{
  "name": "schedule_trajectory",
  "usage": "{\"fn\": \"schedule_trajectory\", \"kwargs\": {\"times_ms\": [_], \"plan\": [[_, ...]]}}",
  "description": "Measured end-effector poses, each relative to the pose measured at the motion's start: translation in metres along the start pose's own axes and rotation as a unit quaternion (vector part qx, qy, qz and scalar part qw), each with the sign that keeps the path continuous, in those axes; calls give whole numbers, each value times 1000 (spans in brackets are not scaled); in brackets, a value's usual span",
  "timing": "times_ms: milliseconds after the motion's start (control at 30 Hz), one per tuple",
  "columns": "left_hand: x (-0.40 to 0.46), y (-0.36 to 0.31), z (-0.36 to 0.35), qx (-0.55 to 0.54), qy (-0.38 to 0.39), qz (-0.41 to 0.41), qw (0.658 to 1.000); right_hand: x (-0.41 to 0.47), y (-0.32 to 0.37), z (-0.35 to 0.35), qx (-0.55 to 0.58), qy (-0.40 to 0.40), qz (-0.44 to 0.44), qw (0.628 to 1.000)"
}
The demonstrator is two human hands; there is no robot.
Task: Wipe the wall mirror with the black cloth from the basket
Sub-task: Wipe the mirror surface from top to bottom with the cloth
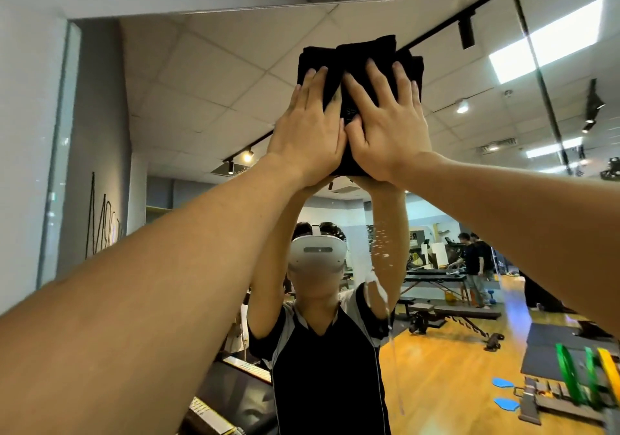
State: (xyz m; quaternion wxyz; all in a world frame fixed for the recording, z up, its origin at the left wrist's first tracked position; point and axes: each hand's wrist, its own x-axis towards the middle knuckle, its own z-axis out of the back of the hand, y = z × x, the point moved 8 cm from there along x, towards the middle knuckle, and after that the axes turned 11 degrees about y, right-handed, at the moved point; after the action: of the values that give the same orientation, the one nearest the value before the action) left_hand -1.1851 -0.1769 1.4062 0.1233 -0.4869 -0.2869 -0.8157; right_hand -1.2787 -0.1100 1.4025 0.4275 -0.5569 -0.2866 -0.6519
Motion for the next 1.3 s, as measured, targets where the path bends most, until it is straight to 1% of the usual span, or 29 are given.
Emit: {"fn": "schedule_trajectory", "kwargs": {"times_ms": [267,367,500,700,867,1067,1167,1300], "plan": [[-23,41,11,-7,12,-6,1000,6,49,-9,8,4,-2,1000],[-34,62,17,-12,12,16,1000,11,74,-14,6,5,10,1000],[-47,92,19,4,15,32,999,18,105,-20,8,8,23,1000],[-61,131,27,23,14,22,999,26,147,-28,10,6,26,1000],[-71,175,31,34,3,26,999,39,188,-34,6,0,30,1000],[-89,238,44,67,21,38,997,54,249,-45,3,12,29,999],[-103,260,51,73,30,43,996,61,277,-50,-3,11,30,999],[-121,284,62,75,21,52,996,67,308,-56,-6,6,33,999]]}}
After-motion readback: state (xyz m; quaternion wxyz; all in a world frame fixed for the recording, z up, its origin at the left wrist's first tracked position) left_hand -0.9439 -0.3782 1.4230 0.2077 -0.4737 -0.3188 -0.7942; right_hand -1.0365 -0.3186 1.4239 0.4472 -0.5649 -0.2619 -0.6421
